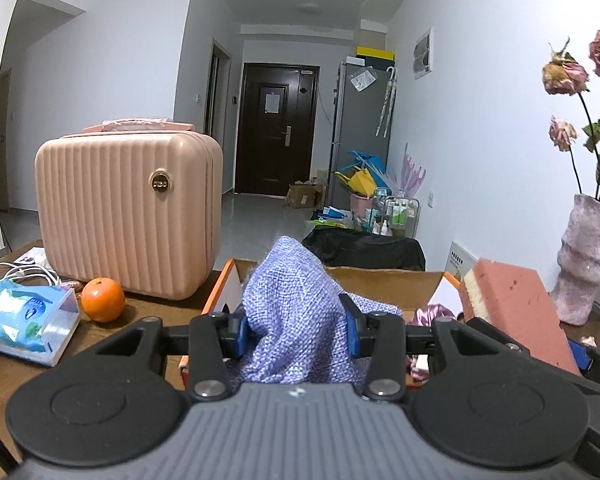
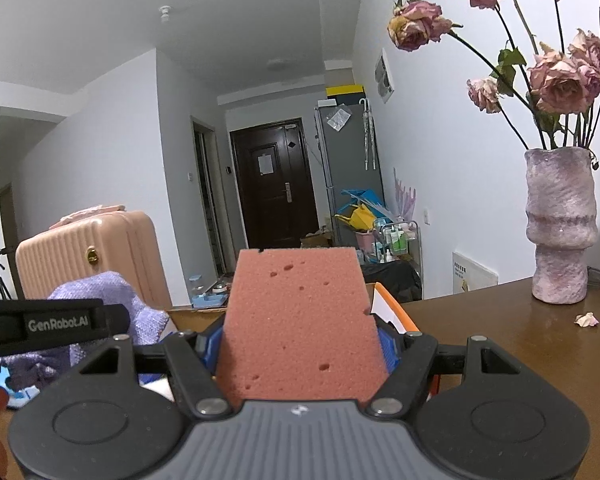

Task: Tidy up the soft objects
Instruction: 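Carry the lavender pouch and pink sponge block over the cardboard box with both tools, then open both tools to drop the pouch and pink block into the box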

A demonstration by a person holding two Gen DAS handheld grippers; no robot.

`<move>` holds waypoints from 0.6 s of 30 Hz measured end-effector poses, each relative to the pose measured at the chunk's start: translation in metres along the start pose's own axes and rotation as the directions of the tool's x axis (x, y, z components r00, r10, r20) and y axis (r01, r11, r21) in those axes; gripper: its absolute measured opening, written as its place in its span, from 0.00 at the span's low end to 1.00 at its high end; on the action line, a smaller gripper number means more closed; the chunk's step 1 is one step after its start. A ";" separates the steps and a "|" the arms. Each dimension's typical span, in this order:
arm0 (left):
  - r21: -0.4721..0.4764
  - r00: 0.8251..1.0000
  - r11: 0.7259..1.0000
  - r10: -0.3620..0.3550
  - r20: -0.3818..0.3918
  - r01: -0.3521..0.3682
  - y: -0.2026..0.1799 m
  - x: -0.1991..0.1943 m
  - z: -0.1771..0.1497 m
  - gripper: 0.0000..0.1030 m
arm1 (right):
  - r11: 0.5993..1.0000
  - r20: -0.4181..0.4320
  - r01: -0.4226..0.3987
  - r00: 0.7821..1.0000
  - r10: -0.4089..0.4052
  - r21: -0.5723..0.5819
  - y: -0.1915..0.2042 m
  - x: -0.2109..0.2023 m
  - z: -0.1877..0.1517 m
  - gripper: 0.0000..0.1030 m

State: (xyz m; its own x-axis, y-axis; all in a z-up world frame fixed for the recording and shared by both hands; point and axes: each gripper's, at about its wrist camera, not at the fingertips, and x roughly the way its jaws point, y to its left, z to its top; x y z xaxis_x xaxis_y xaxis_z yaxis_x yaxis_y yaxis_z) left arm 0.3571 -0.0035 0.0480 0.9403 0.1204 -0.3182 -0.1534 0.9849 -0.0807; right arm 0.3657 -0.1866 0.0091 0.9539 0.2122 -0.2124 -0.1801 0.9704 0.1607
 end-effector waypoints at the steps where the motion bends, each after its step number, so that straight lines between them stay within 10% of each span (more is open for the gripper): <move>1: -0.001 1.000 1.000 0.002 0.003 -0.002 -0.001 0.004 0.001 0.42 | 1.000 0.001 0.002 1.000 -0.002 0.005 -0.001 0.003 0.001 0.67; 18: -0.005 1.000 1.000 0.017 0.010 -0.017 -0.010 0.060 0.018 0.42 | 0.999 -0.022 0.046 0.999 -0.046 0.016 -0.003 0.063 0.015 0.67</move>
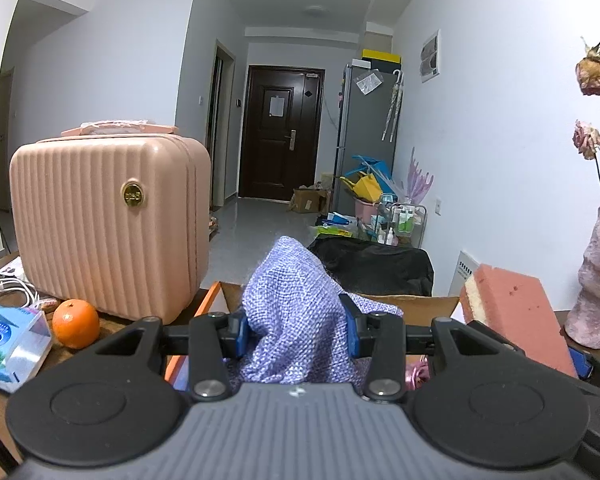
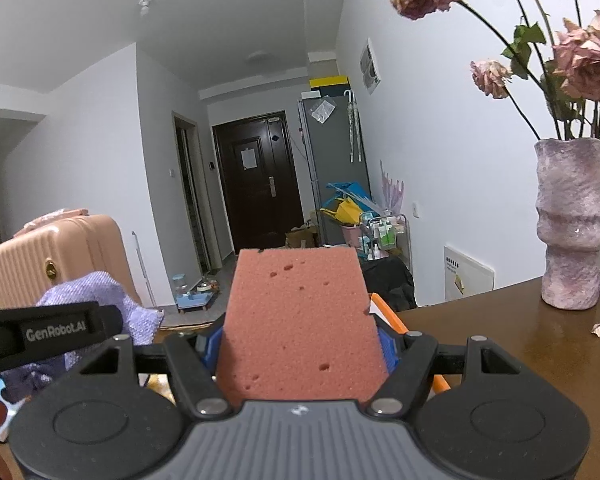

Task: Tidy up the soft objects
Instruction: 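Open both tools to drop the pouch and pink block into the box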

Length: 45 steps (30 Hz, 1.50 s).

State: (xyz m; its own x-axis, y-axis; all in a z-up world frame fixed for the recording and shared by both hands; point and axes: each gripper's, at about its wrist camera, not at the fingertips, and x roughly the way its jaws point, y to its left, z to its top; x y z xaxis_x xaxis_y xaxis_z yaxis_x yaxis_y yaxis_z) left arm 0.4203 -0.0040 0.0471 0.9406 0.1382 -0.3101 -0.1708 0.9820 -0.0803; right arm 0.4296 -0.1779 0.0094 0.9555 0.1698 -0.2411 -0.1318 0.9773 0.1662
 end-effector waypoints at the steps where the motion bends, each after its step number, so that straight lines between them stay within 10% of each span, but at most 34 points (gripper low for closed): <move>1: 0.002 1.000 1.000 0.002 0.000 -0.002 -0.001 0.003 0.000 0.42 | 1.000 -0.001 0.000 1.000 0.000 -0.003 0.001 0.003 0.000 0.67; 19: 0.058 0.999 0.998 0.033 -0.015 -0.032 -0.016 0.048 -0.004 0.46 | 0.998 -0.059 0.042 0.997 -0.045 -0.045 0.003 0.047 0.001 0.67; 29: 0.012 0.995 0.995 0.096 -0.041 -0.095 0.001 0.056 -0.003 1.00 | 0.996 -0.101 0.090 0.991 -0.090 -0.005 -0.006 0.049 -0.002 0.93; 45: 0.002 0.987 0.989 0.148 -0.068 -0.148 0.008 0.055 -0.007 1.00 | 0.995 -0.100 0.095 0.991 -0.090 0.040 -0.013 0.042 -0.002 1.00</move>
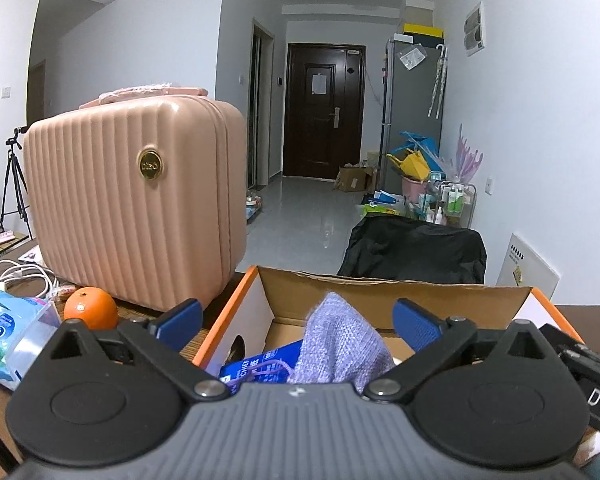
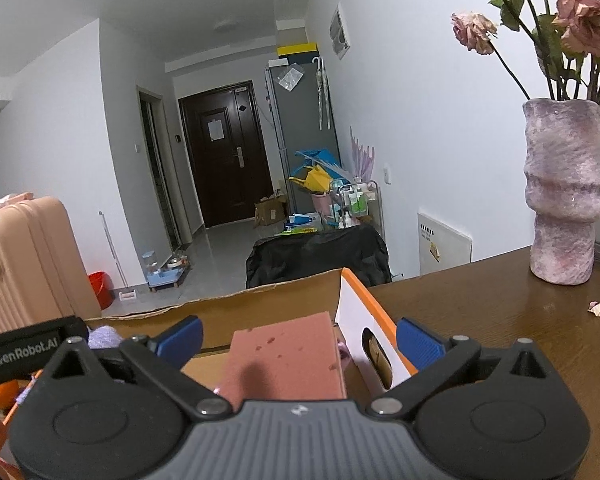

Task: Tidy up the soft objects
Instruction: 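Open both tools to drop the pouch and pink block into the box, then withdraw both open tools from the box toward the blue plush and pink towel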

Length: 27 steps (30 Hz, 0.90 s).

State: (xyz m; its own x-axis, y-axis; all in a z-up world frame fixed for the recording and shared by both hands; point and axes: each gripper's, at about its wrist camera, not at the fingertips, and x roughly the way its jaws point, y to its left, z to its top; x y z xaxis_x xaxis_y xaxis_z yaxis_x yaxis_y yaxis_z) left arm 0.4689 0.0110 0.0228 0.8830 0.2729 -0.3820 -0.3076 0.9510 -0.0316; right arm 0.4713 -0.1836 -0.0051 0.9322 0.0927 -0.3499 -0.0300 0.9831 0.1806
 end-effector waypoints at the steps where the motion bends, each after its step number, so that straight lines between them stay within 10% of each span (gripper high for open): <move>1: 0.002 1.000 1.000 0.001 0.002 -0.001 0.000 -0.002 -0.001 1.00 | 1.000 0.001 -0.001 1.000 0.001 -0.001 0.000 -0.002 -0.001 1.00; 27: 0.041 0.999 0.999 -0.037 0.024 0.036 0.027 -0.078 -0.035 1.00 | 0.994 0.078 -0.036 0.996 0.044 -0.106 -0.009 -0.095 -0.032 1.00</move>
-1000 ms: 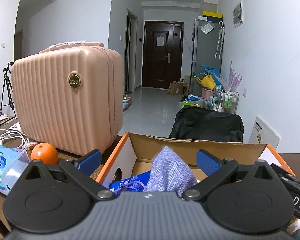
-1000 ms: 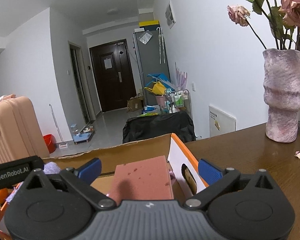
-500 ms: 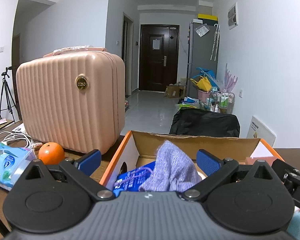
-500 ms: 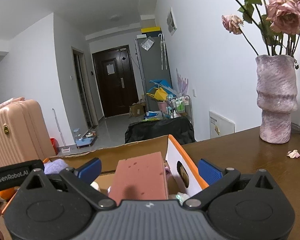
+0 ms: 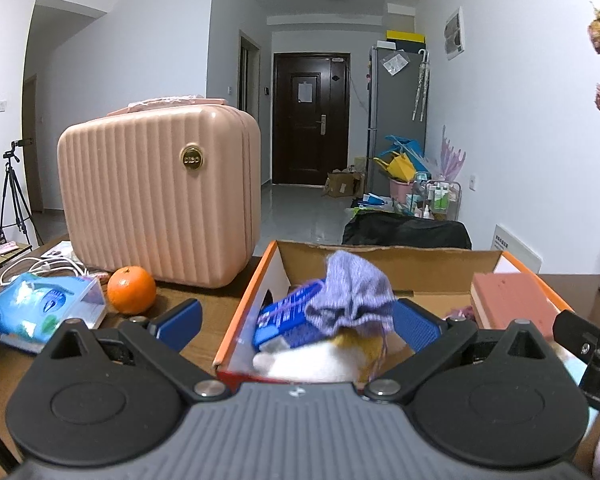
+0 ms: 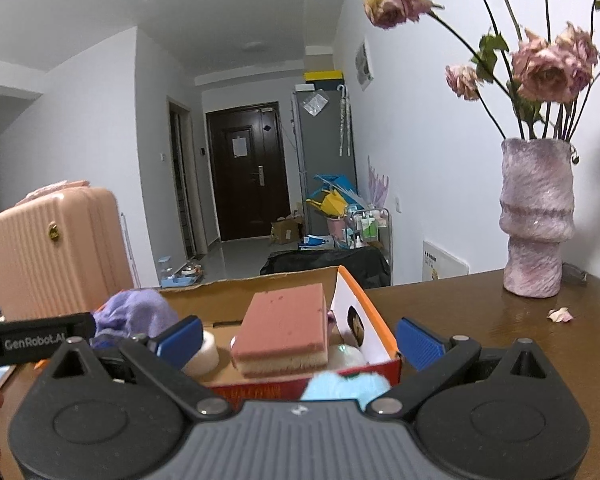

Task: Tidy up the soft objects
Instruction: 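Withdraw both open tools from the box toward the blue plush and pink towel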

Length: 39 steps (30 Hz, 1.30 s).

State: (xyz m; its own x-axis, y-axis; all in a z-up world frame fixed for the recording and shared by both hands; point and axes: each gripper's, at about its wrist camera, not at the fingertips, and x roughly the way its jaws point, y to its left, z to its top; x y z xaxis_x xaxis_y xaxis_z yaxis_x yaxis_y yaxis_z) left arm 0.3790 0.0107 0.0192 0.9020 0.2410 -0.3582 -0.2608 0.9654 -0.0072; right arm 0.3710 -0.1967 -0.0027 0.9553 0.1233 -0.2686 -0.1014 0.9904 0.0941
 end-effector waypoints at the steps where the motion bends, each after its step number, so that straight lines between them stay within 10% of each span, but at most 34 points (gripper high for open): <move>1: 0.003 1.000 1.000 -0.001 0.000 0.001 0.001 -0.004 -0.002 1.00 | 1.000 0.003 0.002 1.000 -0.002 -0.011 0.001 -0.005 -0.002 1.00; 27: 0.078 0.990 0.989 -0.120 -0.075 0.126 0.012 -0.122 -0.066 1.00 | 0.991 -0.062 -0.030 0.998 0.023 -0.127 -0.027 -0.139 -0.052 1.00; 39: 0.090 0.983 0.983 -0.152 -0.105 0.162 0.013 -0.141 -0.081 1.00 | 0.994 -0.109 -0.008 0.994 -0.004 -0.111 -0.038 -0.141 -0.060 1.00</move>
State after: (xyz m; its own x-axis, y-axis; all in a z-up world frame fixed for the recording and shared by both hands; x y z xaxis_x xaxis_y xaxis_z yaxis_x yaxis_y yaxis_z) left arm 0.2206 -0.0184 -0.0057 0.8898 0.0796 -0.4493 -0.0796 0.9966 0.0189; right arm 0.2237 -0.2478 -0.0262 0.9197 0.1258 -0.3719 -0.1395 0.9902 -0.0103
